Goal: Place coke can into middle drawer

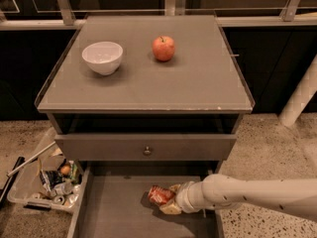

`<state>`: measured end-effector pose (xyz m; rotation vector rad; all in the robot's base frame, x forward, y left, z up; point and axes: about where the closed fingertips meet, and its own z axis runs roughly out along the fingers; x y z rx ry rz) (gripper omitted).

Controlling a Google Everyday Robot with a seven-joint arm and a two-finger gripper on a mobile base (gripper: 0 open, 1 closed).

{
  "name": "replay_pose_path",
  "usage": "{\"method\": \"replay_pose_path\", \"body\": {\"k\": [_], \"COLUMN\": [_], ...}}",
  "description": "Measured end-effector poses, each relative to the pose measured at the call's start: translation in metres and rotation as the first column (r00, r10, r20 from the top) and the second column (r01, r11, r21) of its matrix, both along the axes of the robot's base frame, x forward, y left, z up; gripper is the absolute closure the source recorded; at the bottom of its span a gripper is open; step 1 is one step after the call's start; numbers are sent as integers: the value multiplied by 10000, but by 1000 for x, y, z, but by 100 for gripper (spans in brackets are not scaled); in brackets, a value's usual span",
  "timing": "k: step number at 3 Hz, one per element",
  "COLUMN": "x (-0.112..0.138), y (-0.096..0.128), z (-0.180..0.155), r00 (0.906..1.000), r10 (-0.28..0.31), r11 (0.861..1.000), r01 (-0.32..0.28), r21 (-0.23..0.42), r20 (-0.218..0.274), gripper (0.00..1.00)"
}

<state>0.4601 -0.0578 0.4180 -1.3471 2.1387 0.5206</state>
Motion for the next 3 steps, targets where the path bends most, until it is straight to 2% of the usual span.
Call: {"method": "replay_pose_path", "body": {"k": [1,2,3], "x": [8,12,12], "y": [-1,-4,-4], "z": [-23,-50,-54], "r00": [9985,9939,9914], "r10": [-536,-1104,-1306], "r11": [9976,9895,9861], "r01": [539,1092,1289], "r21": [-445,-945,-1043], "r20": [68,-77,-88], "gripper": [100,100,100]}}
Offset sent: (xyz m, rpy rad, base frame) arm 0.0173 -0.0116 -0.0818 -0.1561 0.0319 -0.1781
